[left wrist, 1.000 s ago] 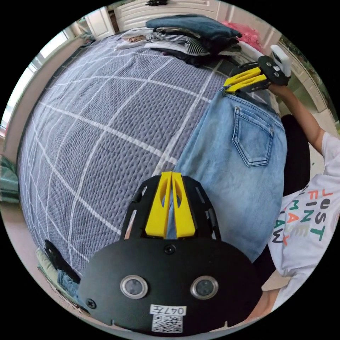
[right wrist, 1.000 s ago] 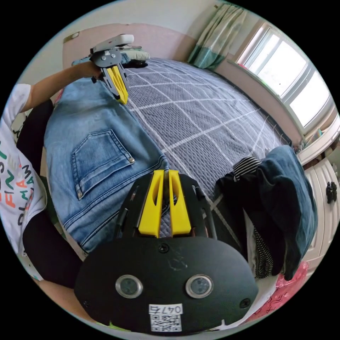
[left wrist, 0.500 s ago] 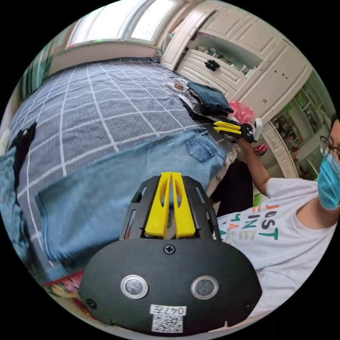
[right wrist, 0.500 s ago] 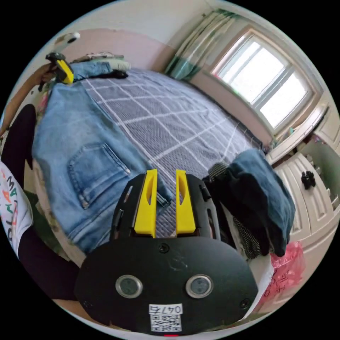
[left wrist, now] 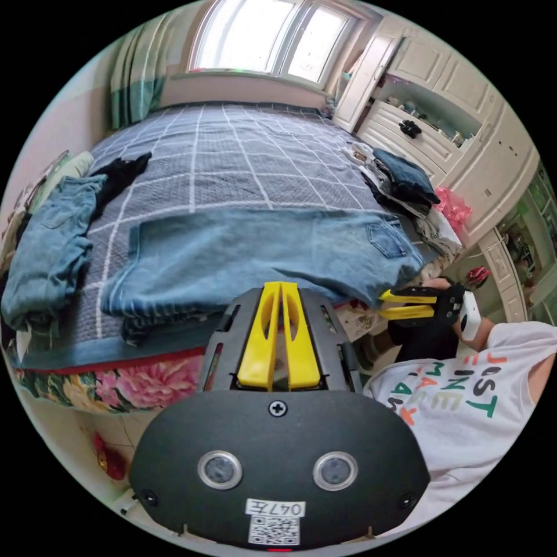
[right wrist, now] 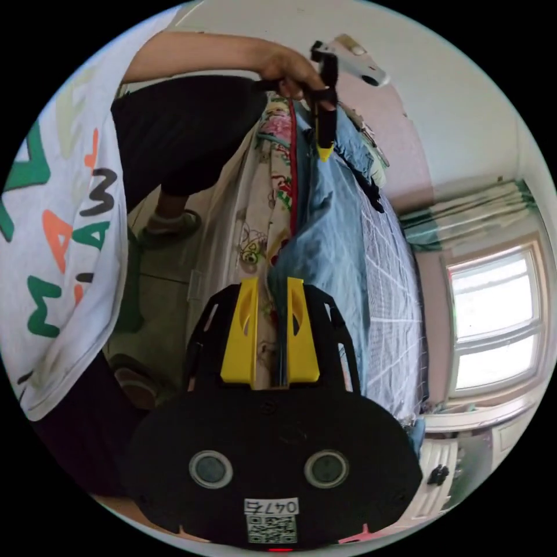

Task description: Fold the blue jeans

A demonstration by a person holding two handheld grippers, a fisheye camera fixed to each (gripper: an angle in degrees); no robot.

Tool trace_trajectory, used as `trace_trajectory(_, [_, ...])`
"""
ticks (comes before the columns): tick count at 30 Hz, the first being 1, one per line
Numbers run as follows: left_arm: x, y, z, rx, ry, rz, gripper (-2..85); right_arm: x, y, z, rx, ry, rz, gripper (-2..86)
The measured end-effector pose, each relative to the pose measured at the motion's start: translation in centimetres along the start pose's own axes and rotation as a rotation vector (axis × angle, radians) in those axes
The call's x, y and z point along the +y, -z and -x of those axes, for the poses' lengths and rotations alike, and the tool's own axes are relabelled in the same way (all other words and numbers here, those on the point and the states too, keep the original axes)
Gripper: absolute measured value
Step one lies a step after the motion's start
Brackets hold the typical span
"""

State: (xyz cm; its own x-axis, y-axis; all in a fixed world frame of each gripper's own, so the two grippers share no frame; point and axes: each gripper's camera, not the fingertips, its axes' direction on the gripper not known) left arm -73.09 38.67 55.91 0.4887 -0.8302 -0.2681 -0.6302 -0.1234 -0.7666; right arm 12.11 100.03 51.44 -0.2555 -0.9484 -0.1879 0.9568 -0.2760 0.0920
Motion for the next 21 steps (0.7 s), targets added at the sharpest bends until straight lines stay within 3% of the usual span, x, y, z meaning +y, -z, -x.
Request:
trace_trajectory(2, [-1.0, 0.1, 1.1, -0.018, -0.02, -0.033, -0.8, -1.0, -2.0, 0.2, 0.016, 0.056, 0.054, 2.8])
trace_trajectory(6, [-2.3, -2.4, 5.0, -0.02, 0.05, 0.074, -0.8, -1.9, -3.3, -1.8, -0.05, 0.029, 0.063, 0.4])
trace_trajectory(13, [-0.9, -3.3, 9.1, 0.064, 0.121, 0.145, -0.9, 1.0, -3.6, -14.2, -0.588, -0.438, -0.096, -0.1])
trace_trajectory(18, [0.0, -1.6, 10.7, 0.103, 0.106, 0.126, -0.8, 3.8, -4.7, -17.4, -0.702, -0.556, -0.198, 0.0])
trace_trajectory(21, [0.8, -0.4, 11.6, 0.094, 0.107, 0.12, -0.8, 3.8, -9.4, -15.8, -0.871, -0.539, -0.126, 0.3])
